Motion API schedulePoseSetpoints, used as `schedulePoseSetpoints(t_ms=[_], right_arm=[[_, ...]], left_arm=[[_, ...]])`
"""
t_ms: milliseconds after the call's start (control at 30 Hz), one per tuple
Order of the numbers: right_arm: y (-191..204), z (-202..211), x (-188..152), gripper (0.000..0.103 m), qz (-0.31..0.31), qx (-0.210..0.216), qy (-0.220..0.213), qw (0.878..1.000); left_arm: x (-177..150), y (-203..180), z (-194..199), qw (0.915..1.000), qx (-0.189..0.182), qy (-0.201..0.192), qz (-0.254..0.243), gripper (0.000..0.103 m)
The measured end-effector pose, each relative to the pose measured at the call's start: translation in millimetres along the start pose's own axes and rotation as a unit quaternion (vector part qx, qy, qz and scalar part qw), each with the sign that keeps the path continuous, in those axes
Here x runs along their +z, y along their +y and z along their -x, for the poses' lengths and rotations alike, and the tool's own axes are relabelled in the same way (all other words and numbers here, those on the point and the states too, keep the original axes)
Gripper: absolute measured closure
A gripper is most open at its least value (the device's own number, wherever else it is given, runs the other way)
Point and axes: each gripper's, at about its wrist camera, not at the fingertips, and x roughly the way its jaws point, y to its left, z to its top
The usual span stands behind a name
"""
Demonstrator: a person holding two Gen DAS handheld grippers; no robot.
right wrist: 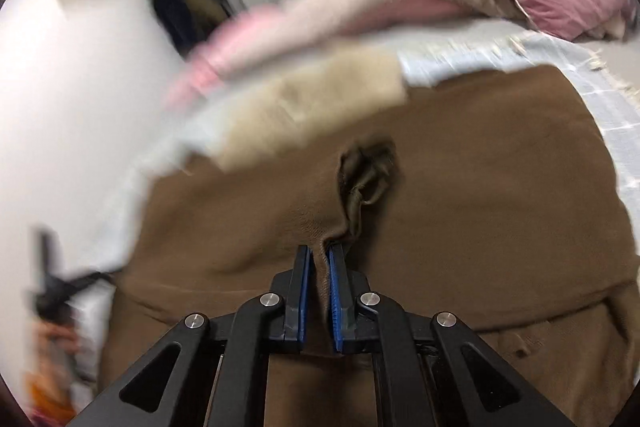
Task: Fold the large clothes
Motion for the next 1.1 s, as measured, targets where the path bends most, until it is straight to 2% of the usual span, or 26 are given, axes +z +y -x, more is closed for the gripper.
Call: schedulePoseSetpoints(t_ms=[33,67,167,233,300,367,433,500,533,567,600,633,667,733,767,800,833,867,900,933,967,1033,1067,1100], right_arm=[[-0.3,-10.0,-4.2,0.091,0.005,-0.019,0.017,1.0],[-3.0,-10.0,-7.7,0.09,-0.003,-0.012,0.009,1.0],[-20.3,1.6,-1.7,0.08,-0.056,0.039,0.014,0.998],[-34.1,9.5,9.3,0.068,-0.097,0.089,0.021,0.991],[-43.9,21.9,17.0,0.044,-0.118,0.124,0.003,0.985],[-49.7,29.3,26.9,0.036,-0.127,0.132,-0.019,0.983],[-49.9,12.4,44.5,0.035,-0.126,0.118,-0.006,0.985],[-48.8,-14.8,53.3,0.037,-0.133,0.094,0.029,0.986],[-47.9,-25.8,55.0,0.041,-0.137,0.087,0.037,0.986],[-45.5,-36.3,57.8,0.072,-0.137,0.09,0.035,0.986],[-39.8,-42.4,60.4,0.093,-0.126,0.093,0.032,0.987],[-30.8,-41.4,62.3,0.093,-0.108,0.084,0.026,0.99],[-21.4,-36.4,64.5,0.094,-0.089,0.073,0.009,0.993],[2.4,-9.6,66.0,0.094,-0.033,0.074,-0.06,0.995],[9.9,-1.9,62.9,0.094,-0.014,0.069,-0.082,0.994],[16.7,0.0,61.9,0.093,0.01,0.047,-0.098,0.994],[19.7,-8.1,63.9,0.093,0.021,0.032,-0.094,0.995],[21.7,-26.2,66.0,0.09,0.026,0.007,-0.069,0.997],[22.3,-49.8,66.0,0.084,0.036,-0.031,-0.035,0.998],[20.8,-70.2,63.2,0.078,0.046,-0.06,-0.003,0.997],[22.1,-77.3,60.4,0.076,0.05,-0.066,-0.003,0.997],[19.7,-61.2,50.2,0.064,0.041,-0.078,-0.038,0.995],[21.0,-54.2,48.0,0.061,0.037,-0.091,-0.05,0.994],[22.9,-44.2,44.8,0.061,0.038,-0.102,-0.065,0.992]], left_arm=[[-0.1,-5.3,10.2,0.9995,0.02,-0.017,-0.02,0.069],[1.6,-10.0,17.8,0.9986,0.03,-0.029,-0.034,0.069],[18.4,-23.9,35.4,0.9946,0.018,-0.056,-0.086,0.057],[38.9,-28.6,32.5,0.9944,0.011,-0.056,-0.089,0.048],[56.6,-27.7,21.9,0.9955,-0.011,-0.046,-0.082,0.047],[71.5,-31.3,3.3,0.9971,-0.018,-0.03,-0.068,0.047],[82.6,-33.9,-19.6,0.9985,-0.023,-0.01,-0.049,0.048],[89.0,-30.2,-42.4,0.9985,-0.048,0.024,-0.008,0.05],[90.1,-30.6,-47.6,0.9975,-0.062,0.032,0.008,0.064],[90.7,-27.5,-54.8,0.9956,-0.077,0.041,0.033,0.073],[87.6,-27.4,-52.8,0.9955,-0.08,0.034,0.038,0.089],[84.0,-27.9,-47.0,0.9953,-0.087,0.02,0.039,0.091],[77.9,-20.9,-32.7,0.9915,-0.112,-0.021,0.063,0.091],[65.7,-5.2,-16.7,0.9794,-0.153,-0.076,0.107,0.092],[56.7,1.4,-14.8,0.9773,-0.146,-0.101,0.116,0.091],[52.0,1.3,-22.0,0.9807,-0.131,-0.099,0.105,0.089],[50.1,-1.7,-30.7,0.9857,-0.11,-0.087,0.093,0.084],[46.8,-7.3,-45.8,0.9932,-0.066,-0.063,0.073,0.079],[43.7,-10.7,-49.9,0.9949,-0.042,-0.063,0.066,0.071],[42.8,-12.9,-46.1,0.9946,-0.033,-0.072,0.067,0.067],[42.0,-16.8,-34.5,0.9932,-0.016,-0.094,0.068,0.067],[39.4,-25.6,-9.8,0.9877,0.0,-0.148,0.051,0.067],[38.9,-31.6,1.5,0.9848,-0.005,-0.172,0.028,0.067],[39.2,-38.3,7.7,0.9836,-0.014,-0.18,0.004,0.067]])
